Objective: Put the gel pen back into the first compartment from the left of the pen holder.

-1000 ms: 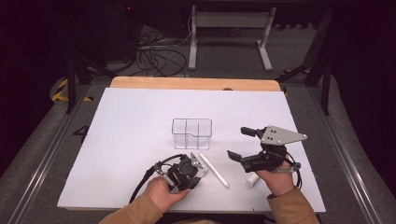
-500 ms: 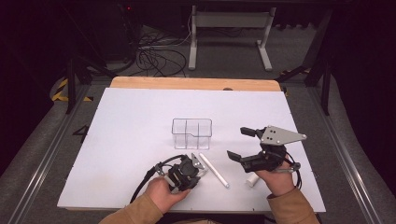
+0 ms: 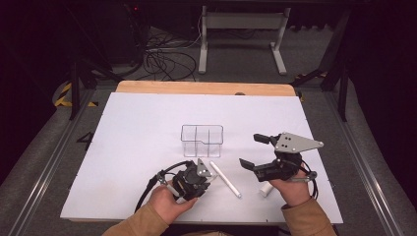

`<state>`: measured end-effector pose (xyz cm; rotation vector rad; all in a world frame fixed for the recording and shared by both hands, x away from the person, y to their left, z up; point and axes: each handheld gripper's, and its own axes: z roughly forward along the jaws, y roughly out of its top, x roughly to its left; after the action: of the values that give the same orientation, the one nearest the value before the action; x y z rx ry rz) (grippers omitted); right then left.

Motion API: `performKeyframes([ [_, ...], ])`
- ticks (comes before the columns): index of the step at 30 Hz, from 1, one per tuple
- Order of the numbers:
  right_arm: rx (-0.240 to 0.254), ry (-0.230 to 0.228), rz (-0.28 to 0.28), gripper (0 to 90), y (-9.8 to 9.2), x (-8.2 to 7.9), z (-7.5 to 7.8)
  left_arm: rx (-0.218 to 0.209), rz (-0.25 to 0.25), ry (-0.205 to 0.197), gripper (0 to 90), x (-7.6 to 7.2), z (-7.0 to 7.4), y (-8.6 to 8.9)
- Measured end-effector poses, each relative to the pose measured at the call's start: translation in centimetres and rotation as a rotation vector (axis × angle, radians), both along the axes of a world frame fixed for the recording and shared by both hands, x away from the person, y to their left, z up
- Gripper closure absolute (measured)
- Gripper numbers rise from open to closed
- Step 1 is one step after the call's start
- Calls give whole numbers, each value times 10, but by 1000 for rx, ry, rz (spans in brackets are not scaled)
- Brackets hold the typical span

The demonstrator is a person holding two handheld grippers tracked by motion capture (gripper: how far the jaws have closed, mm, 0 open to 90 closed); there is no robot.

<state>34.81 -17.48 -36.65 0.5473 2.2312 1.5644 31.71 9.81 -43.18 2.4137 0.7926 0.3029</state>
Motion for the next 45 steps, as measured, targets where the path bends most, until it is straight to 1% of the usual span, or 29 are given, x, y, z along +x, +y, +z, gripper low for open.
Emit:
performKeyframes([
  [4, -1, 1, 0, 116, 0, 0, 0, -24, 5, -24, 792, -2, 7, 4],
  [6, -1, 1, 0, 116, 0, 0, 0, -37, 7, -28, 792, -3, 10, 6],
  [11, -1, 1, 0, 116, 0, 0, 0, -54, 3, -41, 792, -3, 15, 9],
  [14, -1, 1, 0, 116, 0, 0, 0, -75, 0, -49, 792, -4, 18, 11],
  [21, -2, 0, 1, 116, 1, 0, 0, -120, 12, -102, 792, -4, 30, 19],
  [25, -2, 2, 2, 116, 1, 0, 0, -168, 23, -132, 792, -2, 40, 26],
  [28, -1, 2, 2, 116, 1, 0, -1, -202, 32, -165, 792, 0, 47, 31],
  [29, -2, 2, 3, 116, 1, 0, -1, -210, 35, -166, 792, 0, 49, 33],
  [32, -2, 4, 4, 116, 2, 0, -1, -243, 41, -188, 792, 3, 56, 37],
  [33, -2, 5, 4, 116, 2, 0, -1, -253, 34, -195, 792, 4, 58, 39],
  [38, -2, 7, 6, 116, 2, 1, -1, -284, 34, -236, 792, 7, 69, 42],
  [43, -2, 10, 7, 116, 2, 1, -2, -319, 40, -250, 792, 10, 74, 44],
  [45, -2, 9, 7, 116, 2, 1, -2, -326, 38, -256, 792, 11, 75, 44],
])
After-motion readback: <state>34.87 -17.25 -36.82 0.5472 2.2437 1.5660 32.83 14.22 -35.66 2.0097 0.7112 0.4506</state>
